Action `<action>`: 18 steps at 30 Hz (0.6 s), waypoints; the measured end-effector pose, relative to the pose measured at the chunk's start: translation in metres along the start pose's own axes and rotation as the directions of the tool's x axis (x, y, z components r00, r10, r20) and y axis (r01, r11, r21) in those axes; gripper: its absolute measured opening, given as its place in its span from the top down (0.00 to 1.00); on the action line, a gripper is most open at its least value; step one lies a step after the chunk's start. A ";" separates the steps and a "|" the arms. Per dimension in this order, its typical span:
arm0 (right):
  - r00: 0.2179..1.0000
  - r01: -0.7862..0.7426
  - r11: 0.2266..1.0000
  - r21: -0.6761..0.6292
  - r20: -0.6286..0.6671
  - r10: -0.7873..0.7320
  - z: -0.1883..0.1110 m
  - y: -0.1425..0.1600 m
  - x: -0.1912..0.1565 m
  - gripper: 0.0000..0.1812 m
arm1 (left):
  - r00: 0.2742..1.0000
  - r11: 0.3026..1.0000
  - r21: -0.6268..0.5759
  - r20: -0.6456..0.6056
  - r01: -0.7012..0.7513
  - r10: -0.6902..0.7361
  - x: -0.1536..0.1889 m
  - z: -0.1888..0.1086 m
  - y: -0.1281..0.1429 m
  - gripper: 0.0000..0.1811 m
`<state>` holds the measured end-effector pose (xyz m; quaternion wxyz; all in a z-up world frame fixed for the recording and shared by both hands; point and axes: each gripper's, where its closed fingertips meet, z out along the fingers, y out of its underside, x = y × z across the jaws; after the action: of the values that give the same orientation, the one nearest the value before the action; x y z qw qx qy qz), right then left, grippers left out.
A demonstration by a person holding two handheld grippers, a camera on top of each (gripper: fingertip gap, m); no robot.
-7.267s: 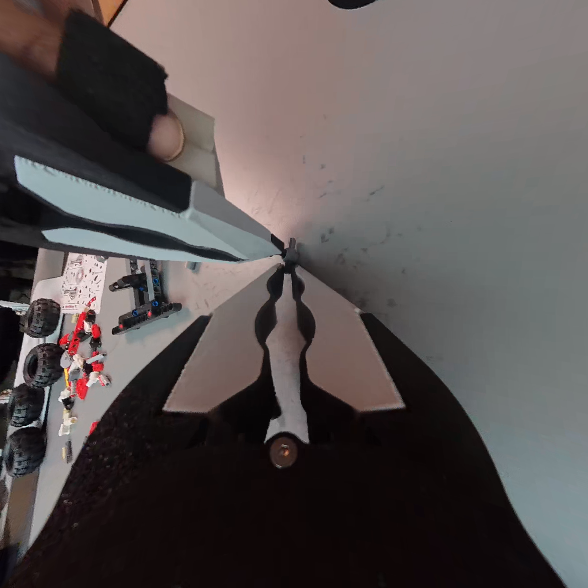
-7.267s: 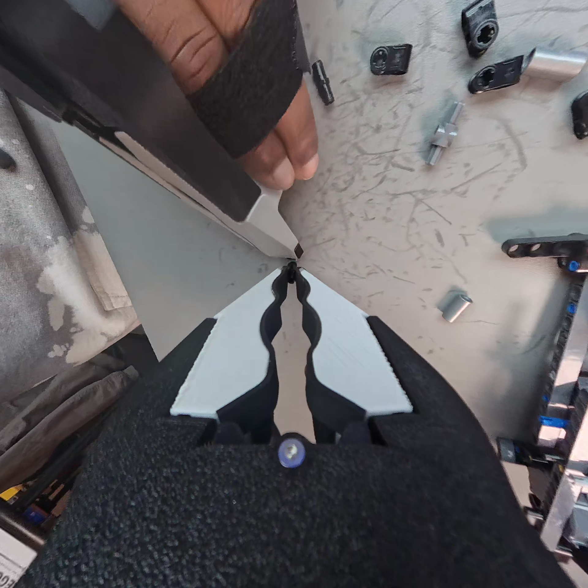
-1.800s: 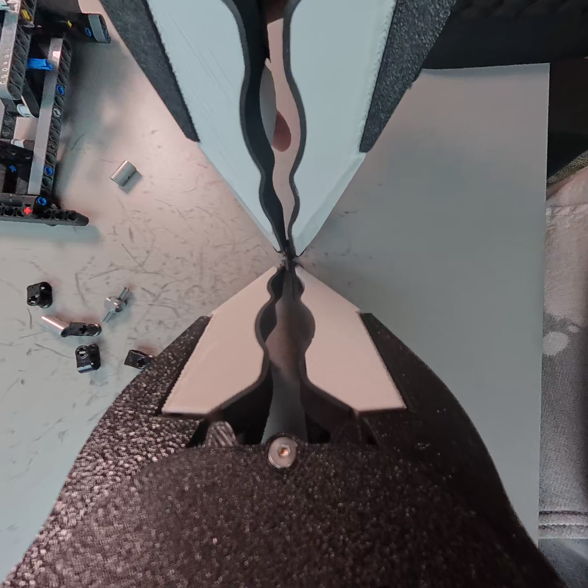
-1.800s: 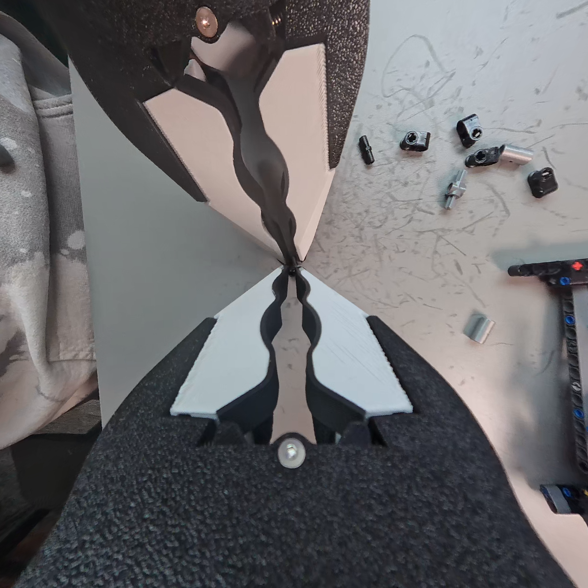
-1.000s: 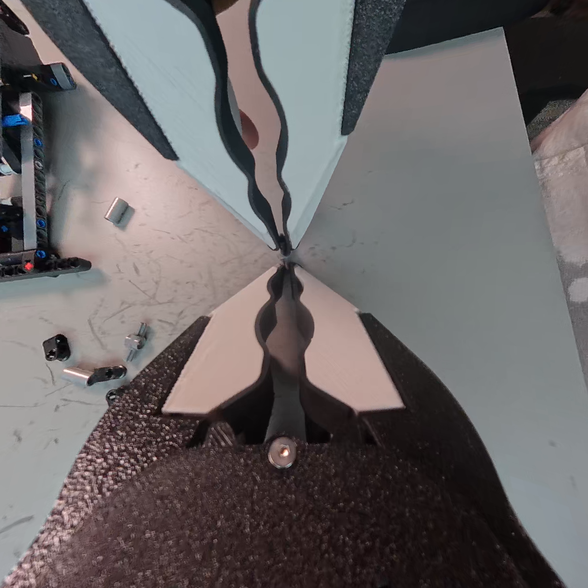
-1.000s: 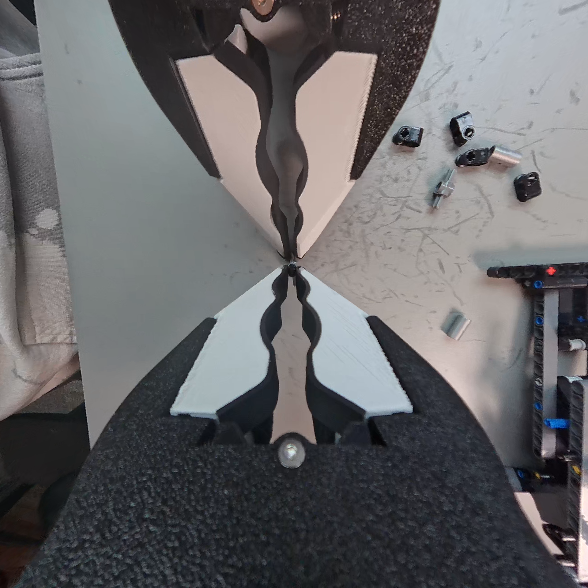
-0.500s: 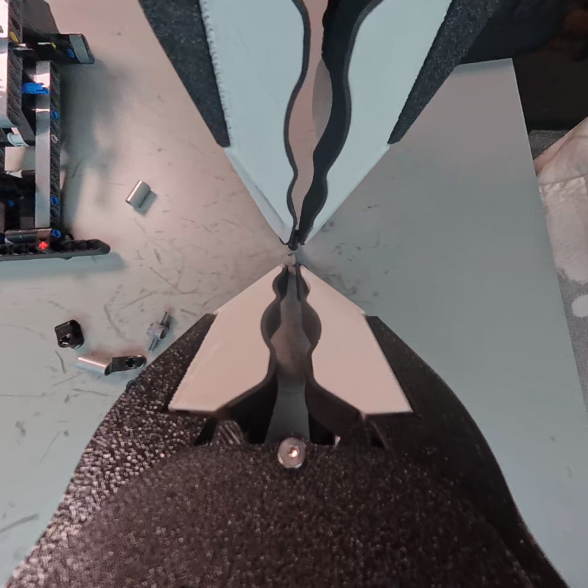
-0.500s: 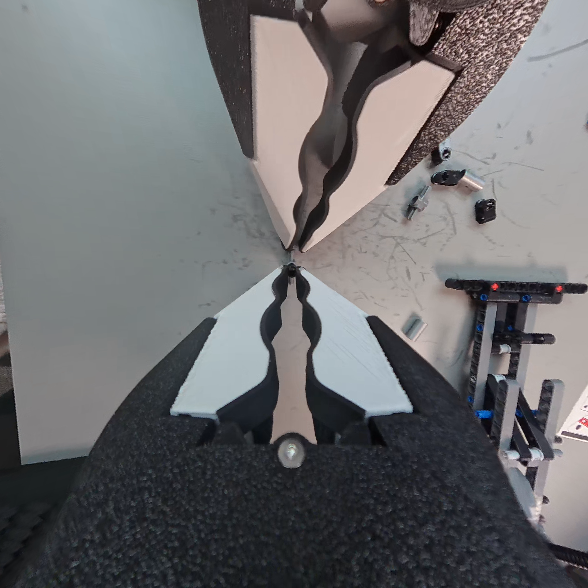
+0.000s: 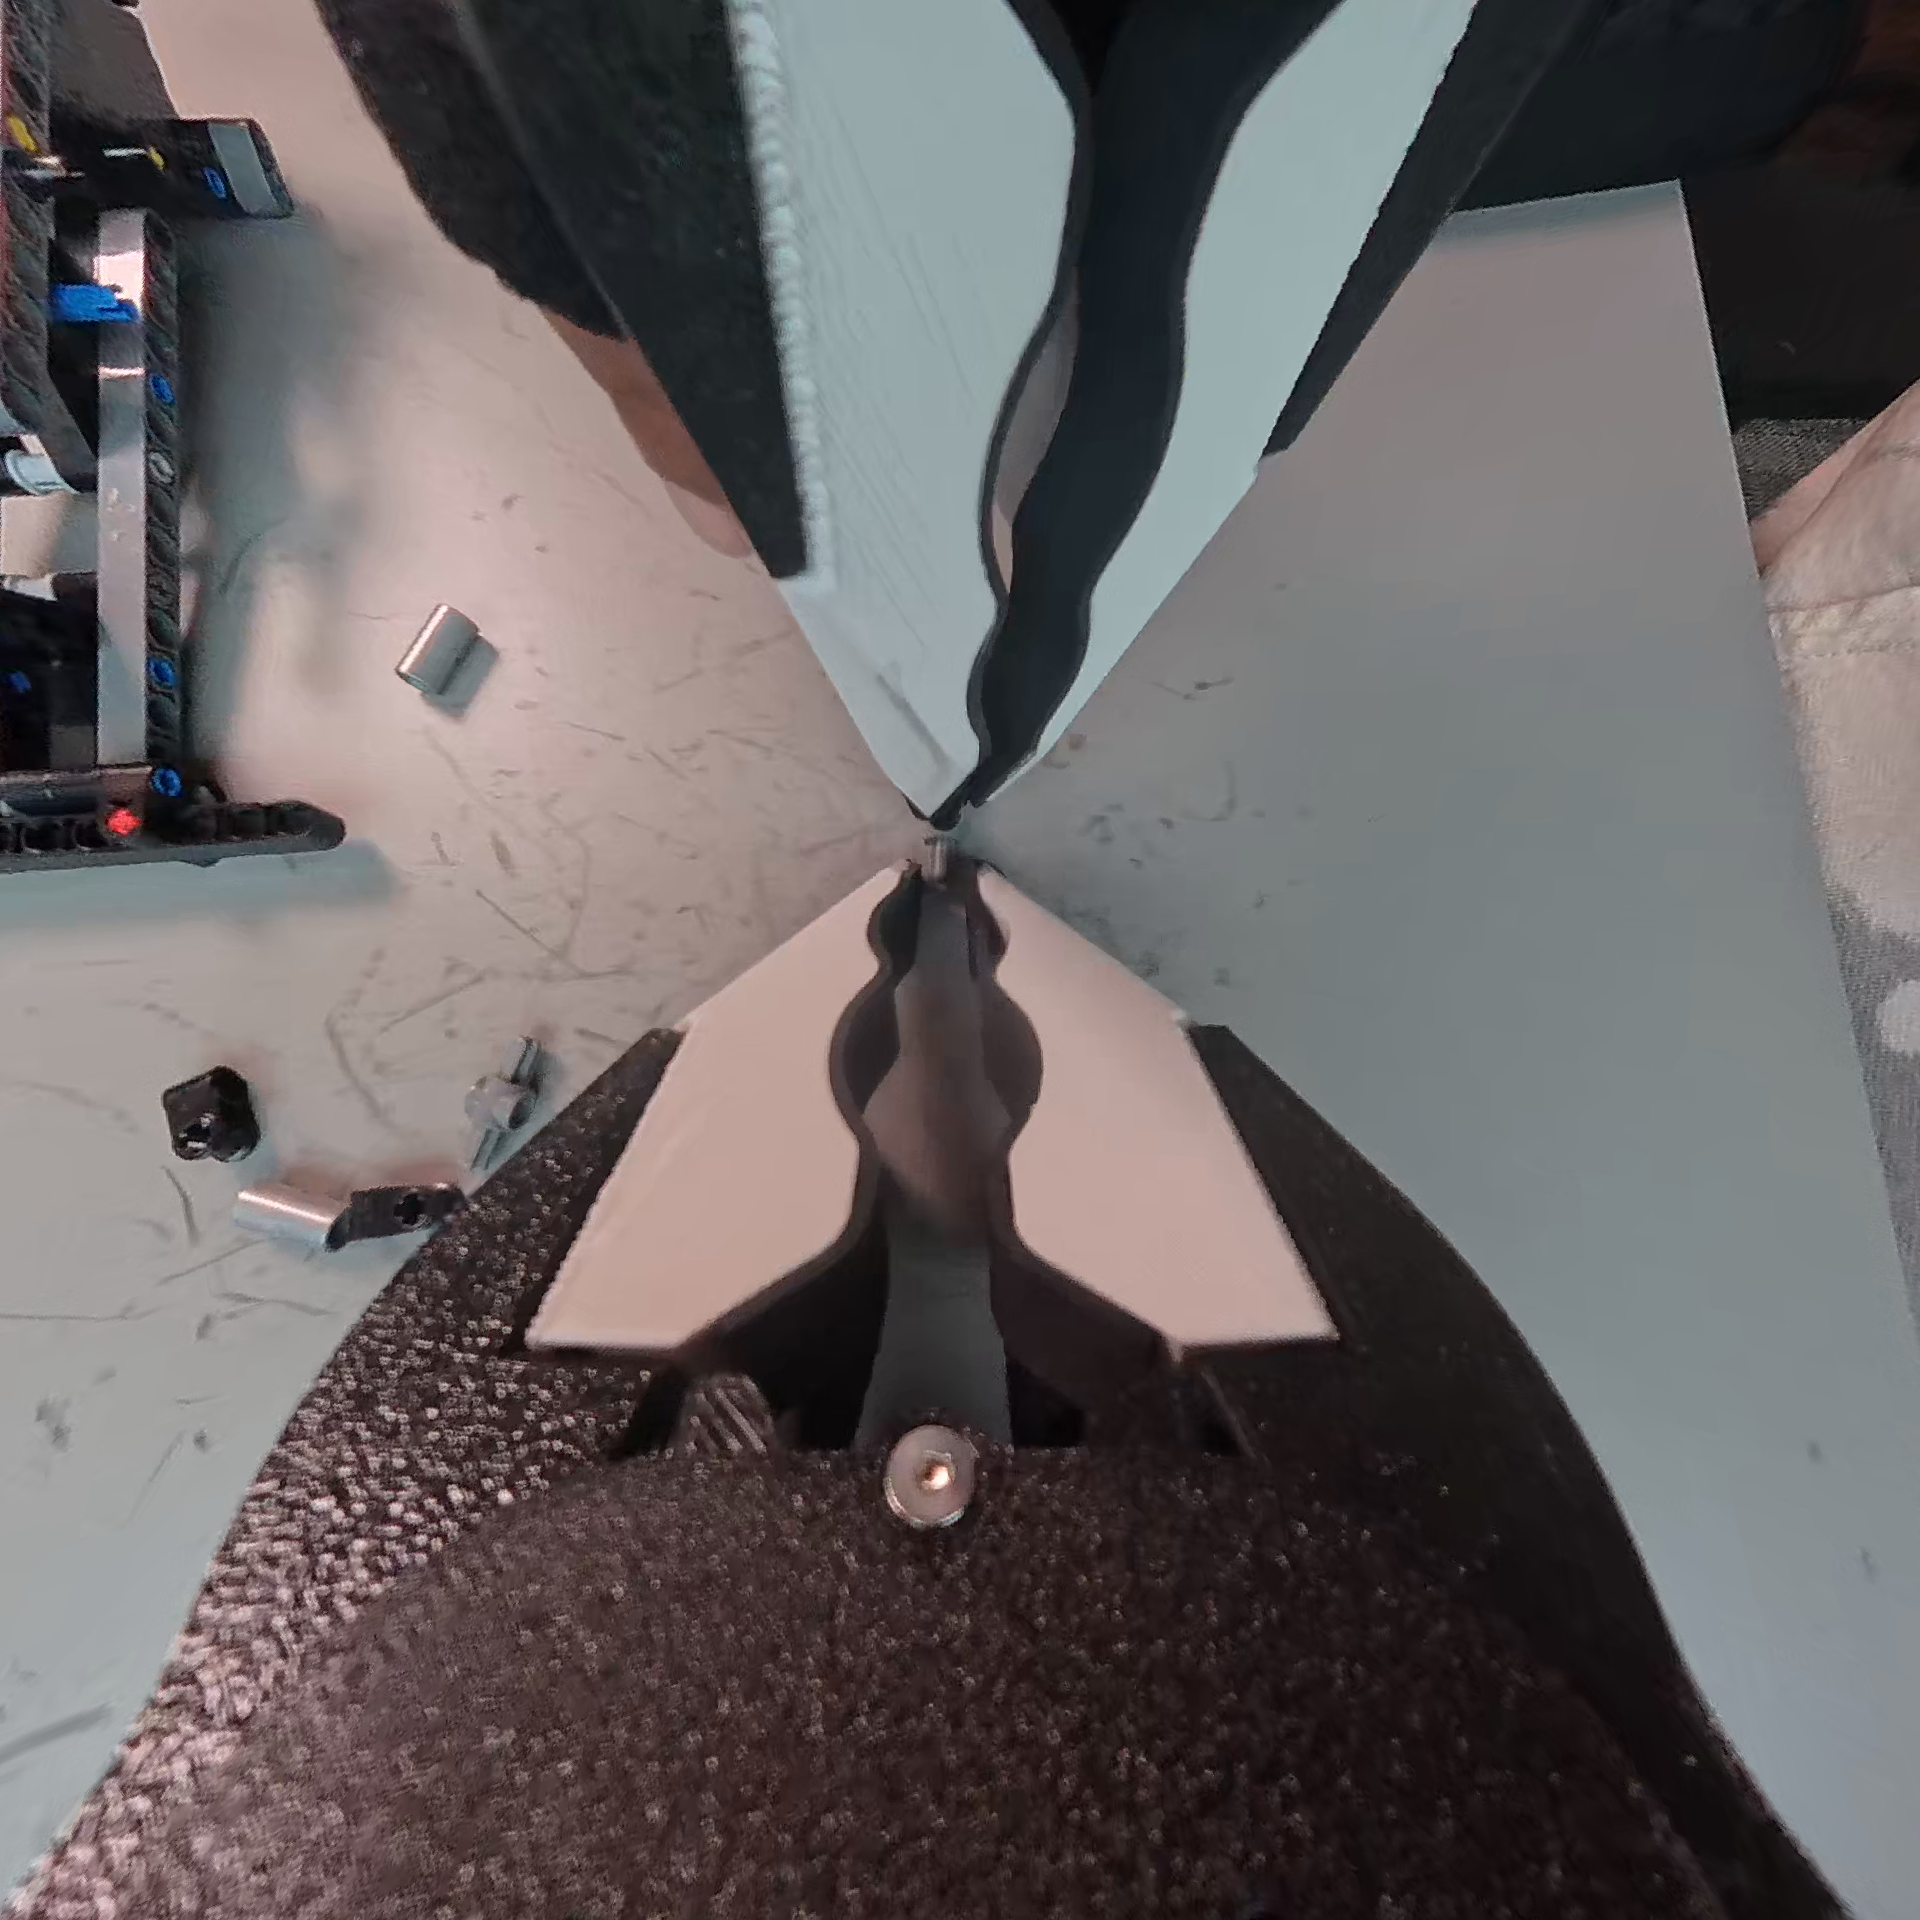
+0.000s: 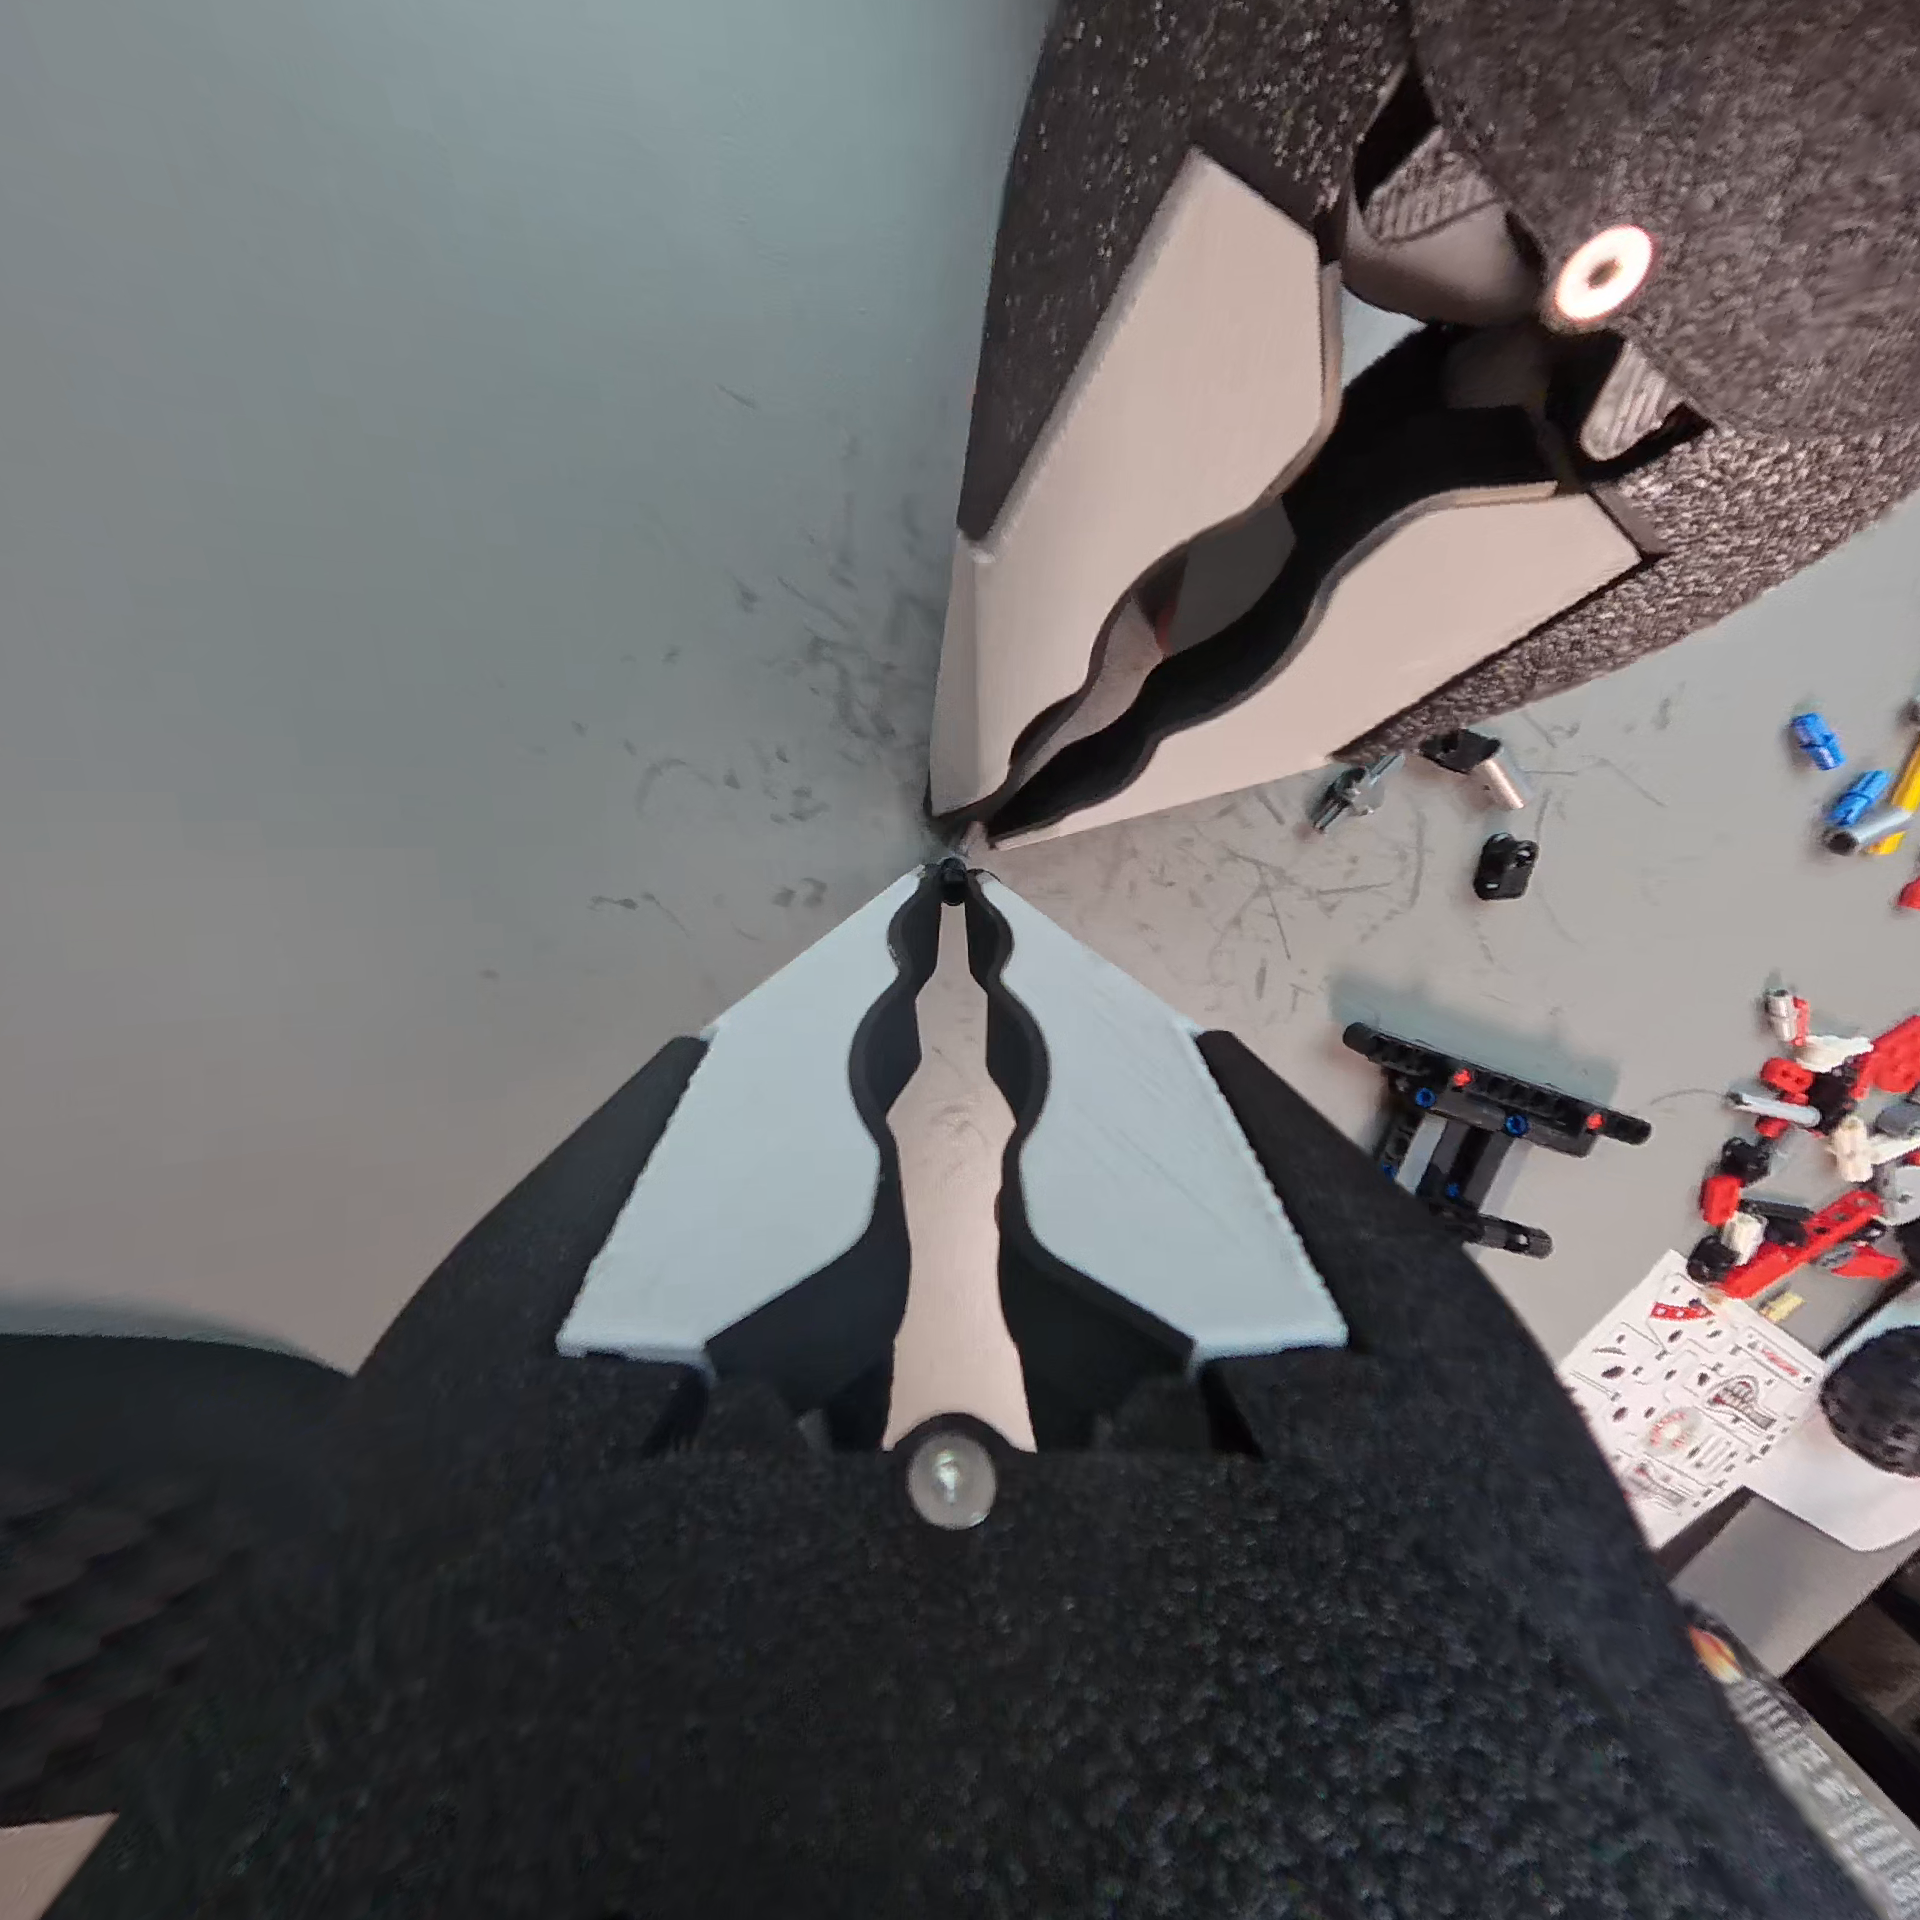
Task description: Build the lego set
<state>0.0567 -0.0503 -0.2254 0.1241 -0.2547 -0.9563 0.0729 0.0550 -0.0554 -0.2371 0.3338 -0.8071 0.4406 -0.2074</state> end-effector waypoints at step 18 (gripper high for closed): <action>0.954 0.242 0.968 -0.061 0.195 -0.226 0.002 0.001 -0.001 0.98 | 0.974 1.000 -0.023 -0.228 -0.005 -0.001 -0.005 0.002 -0.004 0.97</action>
<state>0.0572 -0.0504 -0.2281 0.0311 -0.1368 -0.9893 0.0409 0.0560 -0.0490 -0.2362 0.2719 -0.7813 0.4792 -0.2932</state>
